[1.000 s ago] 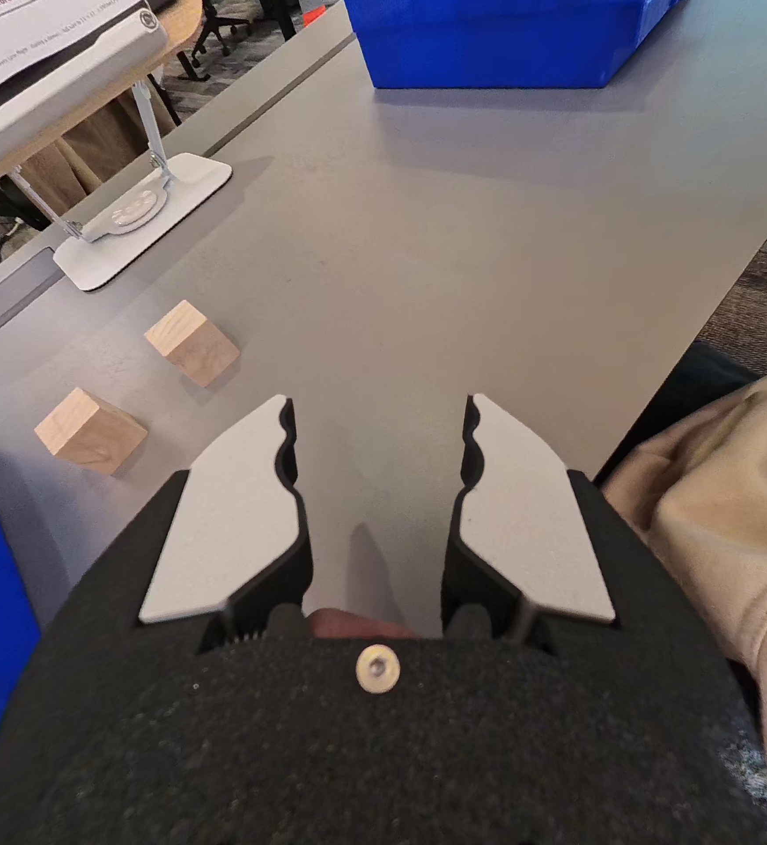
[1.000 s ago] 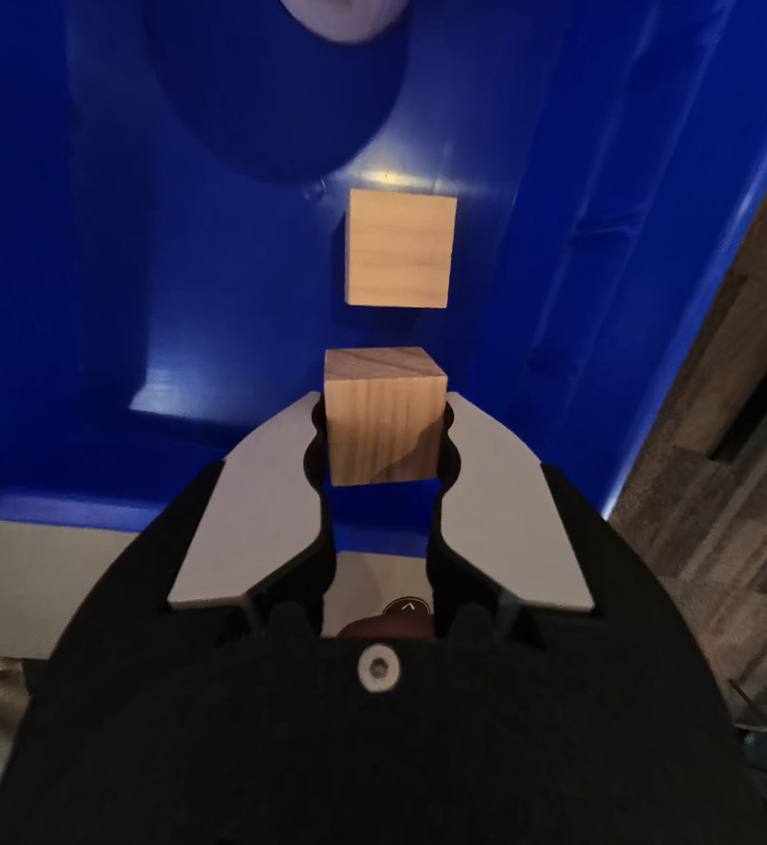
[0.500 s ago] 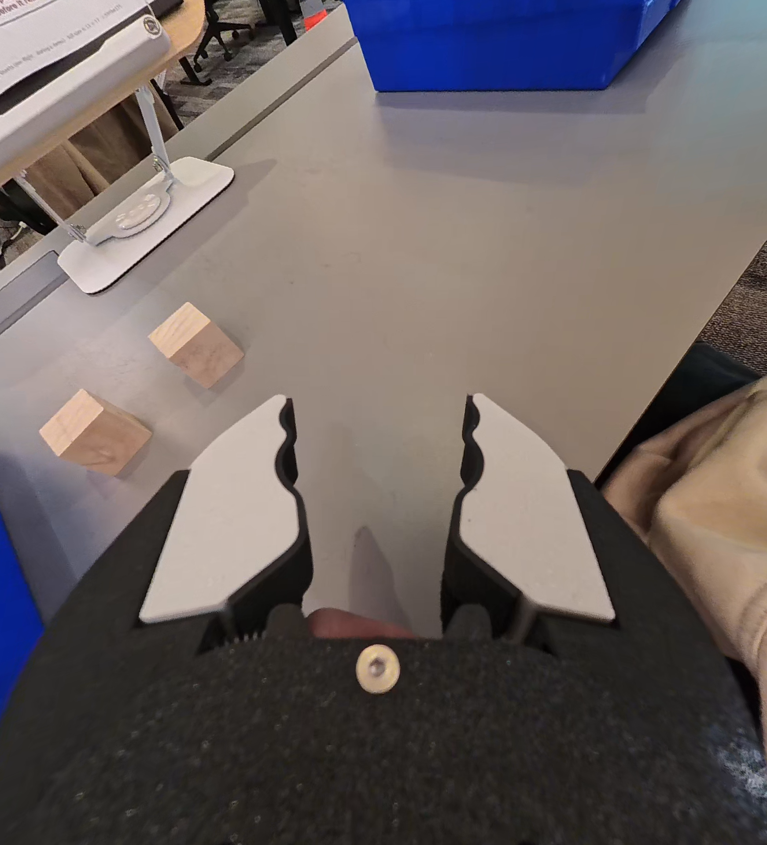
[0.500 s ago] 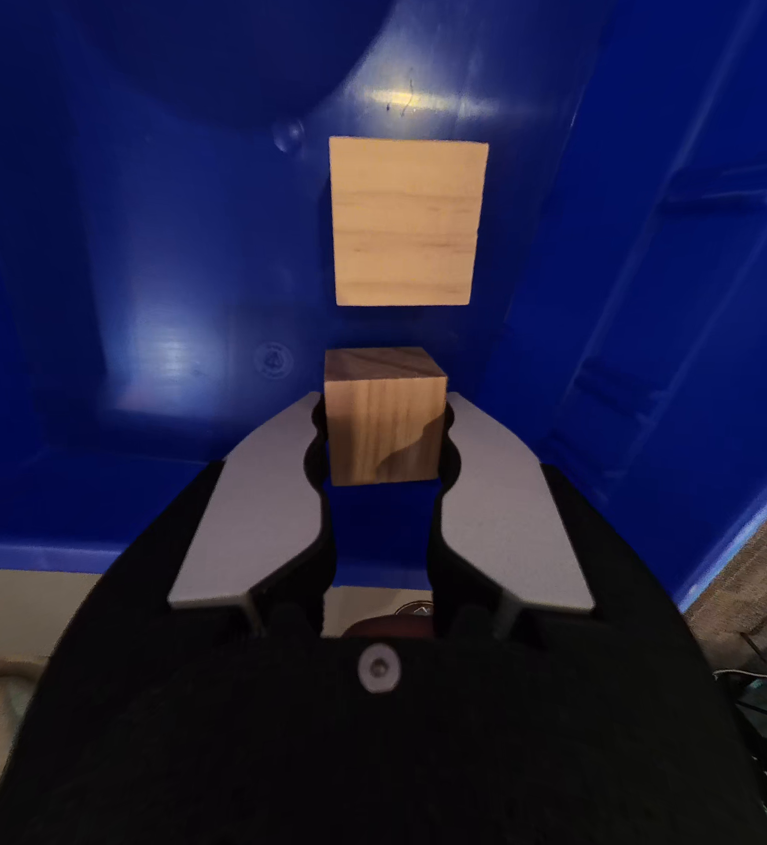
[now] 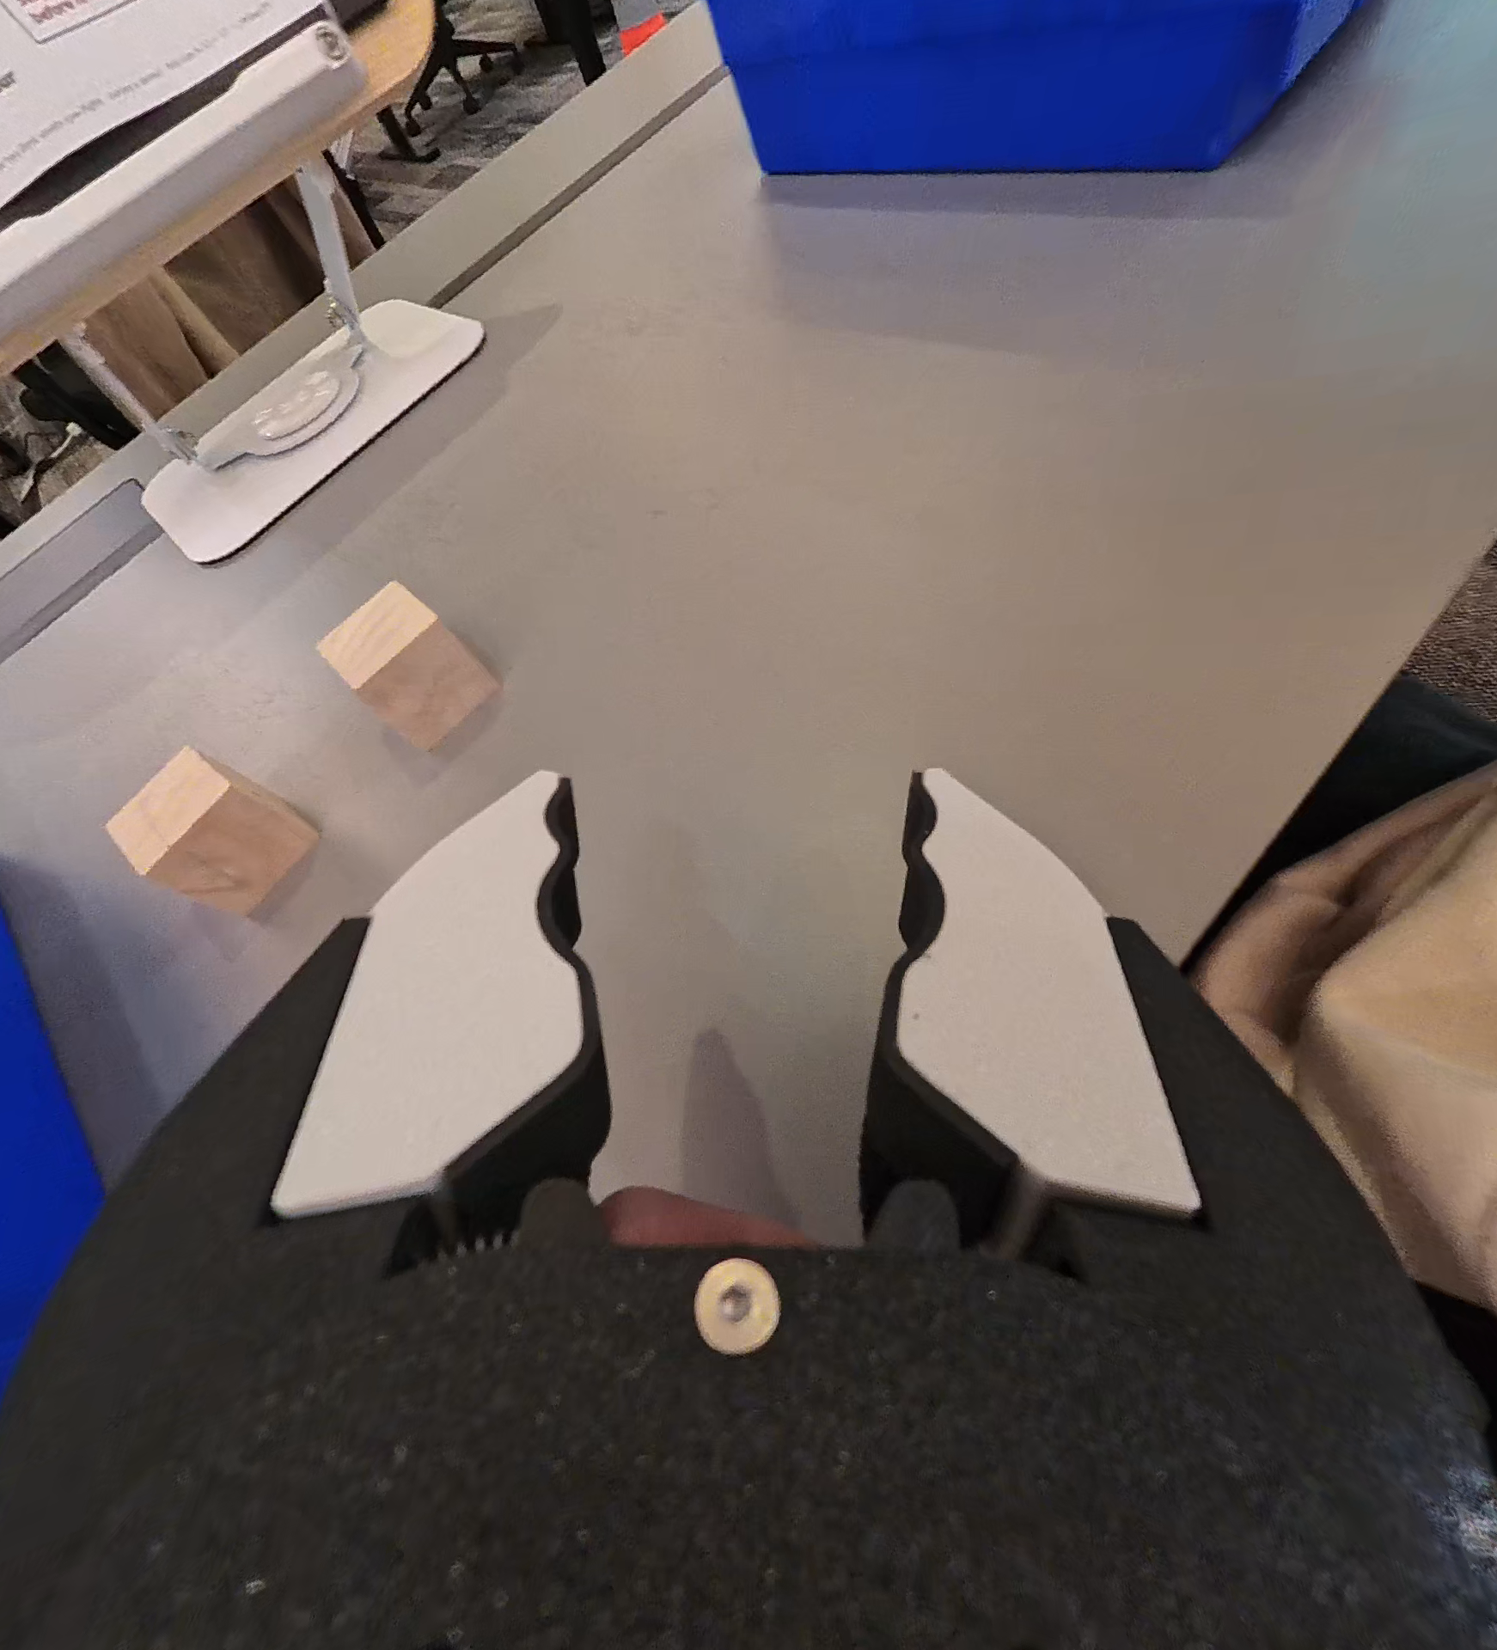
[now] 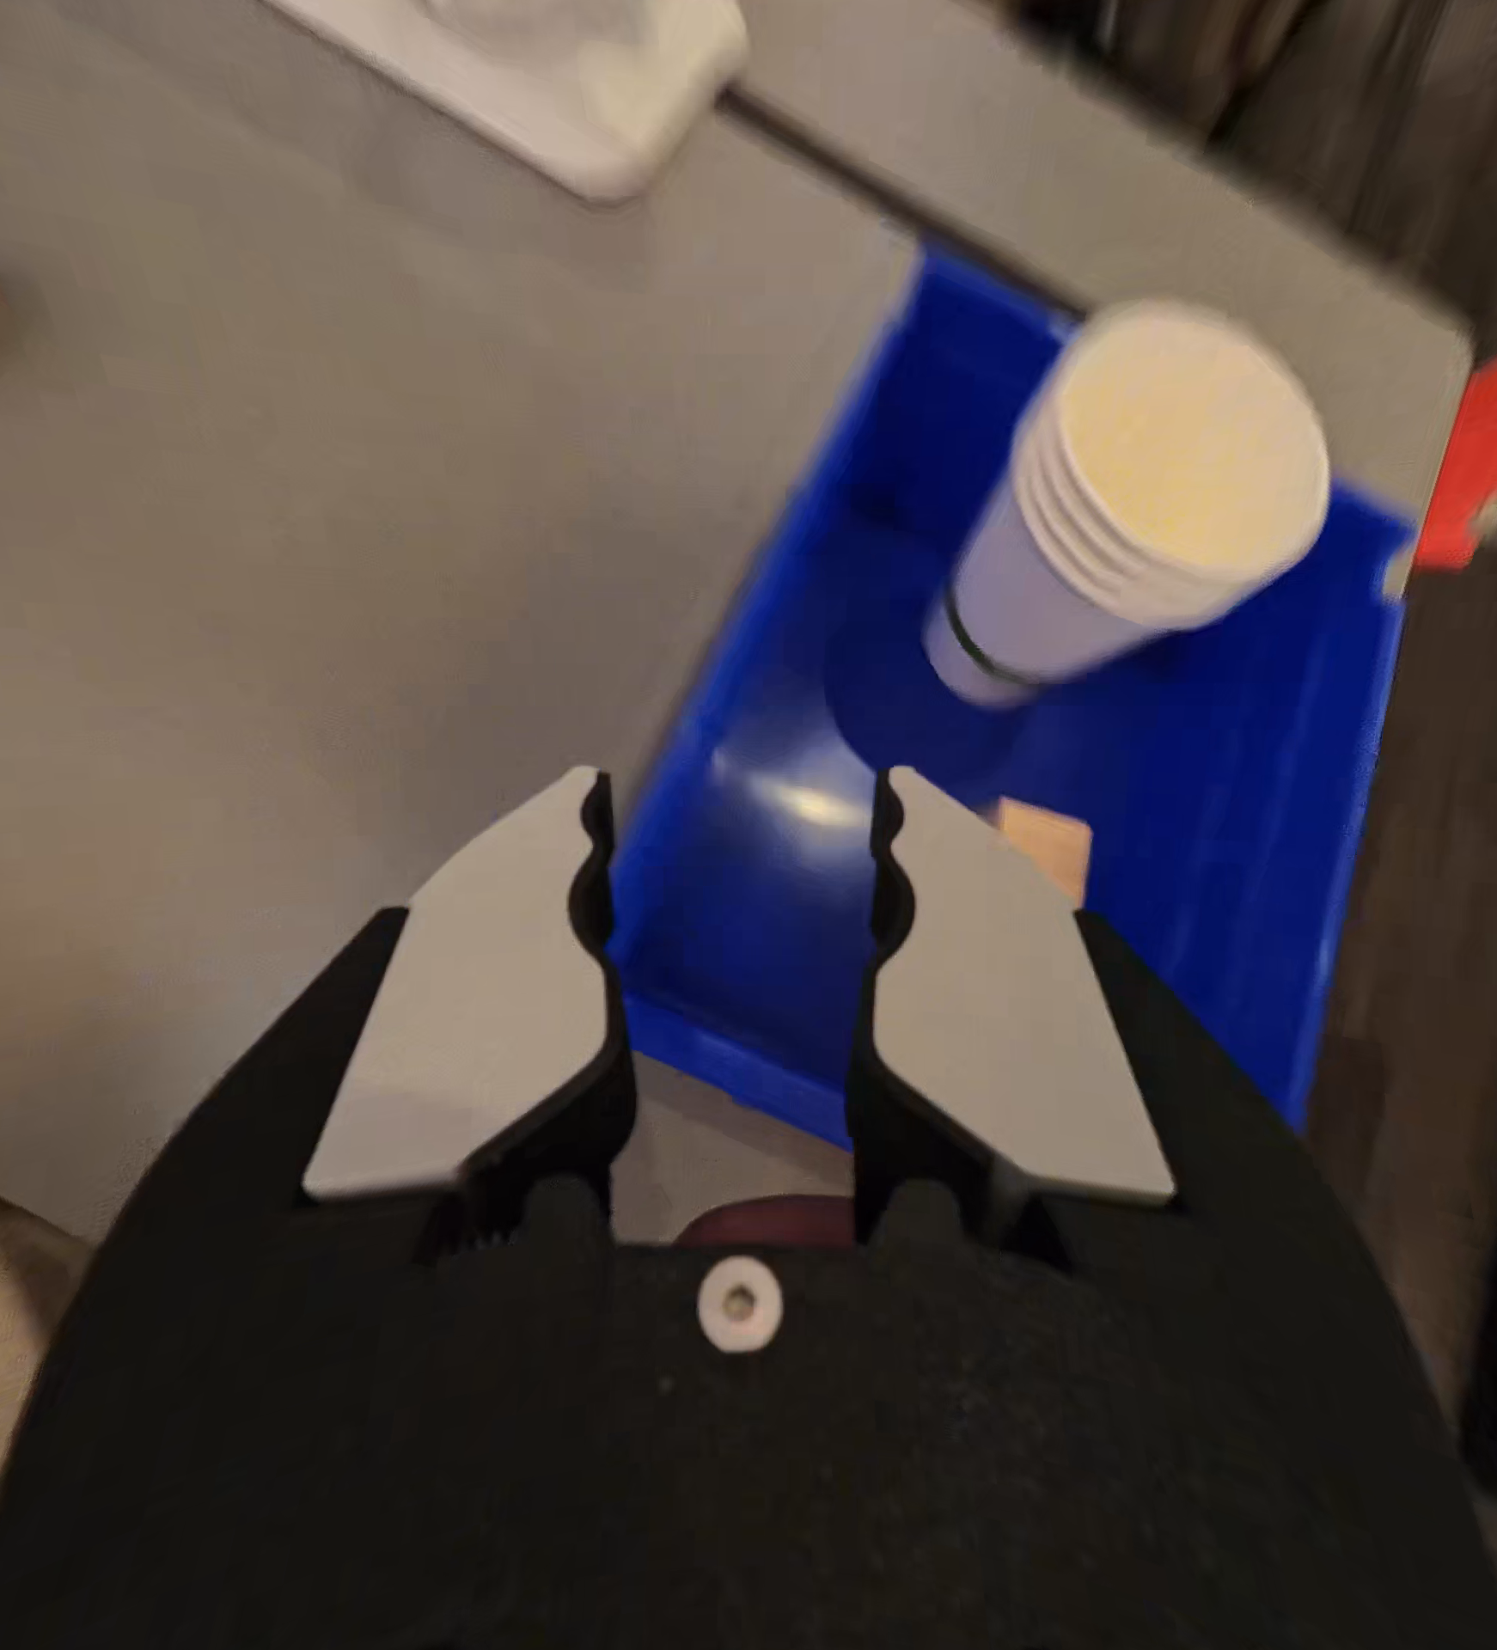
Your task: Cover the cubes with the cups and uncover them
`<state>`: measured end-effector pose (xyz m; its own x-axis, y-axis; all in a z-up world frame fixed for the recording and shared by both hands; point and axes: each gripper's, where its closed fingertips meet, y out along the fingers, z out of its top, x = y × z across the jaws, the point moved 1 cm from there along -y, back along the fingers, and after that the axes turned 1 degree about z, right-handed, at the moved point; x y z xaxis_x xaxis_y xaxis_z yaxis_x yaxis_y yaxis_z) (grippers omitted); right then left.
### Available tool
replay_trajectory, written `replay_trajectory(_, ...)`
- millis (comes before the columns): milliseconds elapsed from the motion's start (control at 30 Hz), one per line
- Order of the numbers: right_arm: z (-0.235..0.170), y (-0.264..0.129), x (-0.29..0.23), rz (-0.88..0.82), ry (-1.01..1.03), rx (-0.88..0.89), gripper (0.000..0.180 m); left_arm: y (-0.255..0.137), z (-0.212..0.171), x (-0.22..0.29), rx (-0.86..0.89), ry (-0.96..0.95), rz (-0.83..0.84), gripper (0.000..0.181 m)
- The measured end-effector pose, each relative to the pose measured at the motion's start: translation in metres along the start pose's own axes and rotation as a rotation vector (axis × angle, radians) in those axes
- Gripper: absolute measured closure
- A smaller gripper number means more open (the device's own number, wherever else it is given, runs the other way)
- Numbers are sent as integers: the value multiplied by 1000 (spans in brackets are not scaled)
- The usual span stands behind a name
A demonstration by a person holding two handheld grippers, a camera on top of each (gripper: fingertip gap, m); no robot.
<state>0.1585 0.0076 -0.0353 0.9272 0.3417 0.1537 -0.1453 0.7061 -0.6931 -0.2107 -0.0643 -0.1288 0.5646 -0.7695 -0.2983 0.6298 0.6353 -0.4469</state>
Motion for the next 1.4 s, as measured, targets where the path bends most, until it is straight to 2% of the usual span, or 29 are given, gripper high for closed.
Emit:
replay_trajectory(67, 12, -12, -43, -79, -27, 159, 121, 0, -2, -7, -5, -23, 21, 111)
replay_trajectory(133, 4, -7, -88, -133, -30, 234, 121, 0, -5, -15, -16, -61, 42, 111)
replay_trajectory(200, -7, 10, -137, -82, -32, 280, 122, -1, -7, -24, -12, -109, 61, 111)
replay_trajectory(333, -12, 46, -197, 58, -103, 222, 120, -2, -11, -37, -12, -218, 78, 111)
replay_trajectory(500, 22, 63, -206, 110, -265, 129, 117, -1, -12, -50, 1, -230, 115, 112)
replay_trajectory(667, 21, 72, -211, 152, -227, 155, 119, 12, -19, -67, -36, -275, 207, 113)
replay_trajectory(867, -3, 83, -216, 217, -79, 265, 123, 70, -11, -95, -144, -425, 273, 111)
replay_trajectory(1033, -22, 71, -223, 216, -133, 264, 123, 121, -12, -124, -248, -495, 367, 107)
replay_trajectory(1100, -24, 65, -227, 230, -146, 270, 123, 139, -20, -127, -298, -538, 354, 109)
replay_trajectory(1133, -24, 62, -228, 229, -152, 276, 123, 146, -22, -125, -323, -550, 328, 125)
replay_trajectory(1167, -24, 61, -227, 228, -156, 281, 124, 149, -21, -122, -336, -549, 288, 132)
replay_trajectory(1233, -25, 59, -225, 233, -152, 282, 125, 146, -17, -116, -358, -542, 213, 132)
replay_trajectory(1300, -25, 58, -220, 242, -133, 283, 125, 139, -3, -108, -307, -480, 107, 132)
replay_trajectory(1400, -20, 50, -207, 224, -118, 306, 126, 129, 14, -76, -270, -307, -156, 132)
